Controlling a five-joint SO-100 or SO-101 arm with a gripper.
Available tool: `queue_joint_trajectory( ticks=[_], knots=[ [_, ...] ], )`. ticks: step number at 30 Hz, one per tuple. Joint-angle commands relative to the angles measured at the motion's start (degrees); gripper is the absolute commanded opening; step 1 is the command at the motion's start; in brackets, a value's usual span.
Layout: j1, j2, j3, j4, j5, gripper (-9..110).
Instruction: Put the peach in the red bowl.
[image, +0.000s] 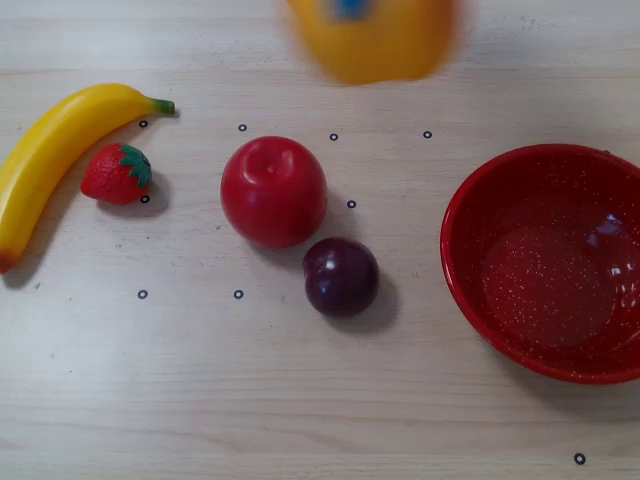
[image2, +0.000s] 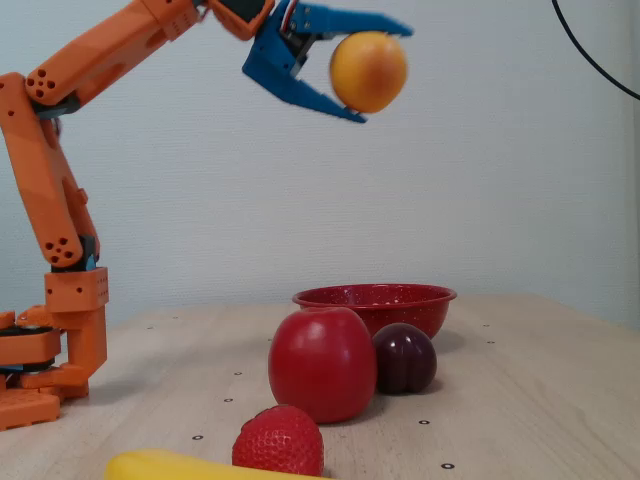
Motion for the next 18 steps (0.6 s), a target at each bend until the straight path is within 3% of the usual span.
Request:
queue_joint_trajectory(
  ticks=[1,8,18],
  knots=[
    [6.59,5.62,-1.14,-0.70,1.32,0],
    [18.72,-0.44,2.72,7.73,7.12,0],
    [23.91,-21.01,-5.80,11.87,10.81,0]
  ],
)
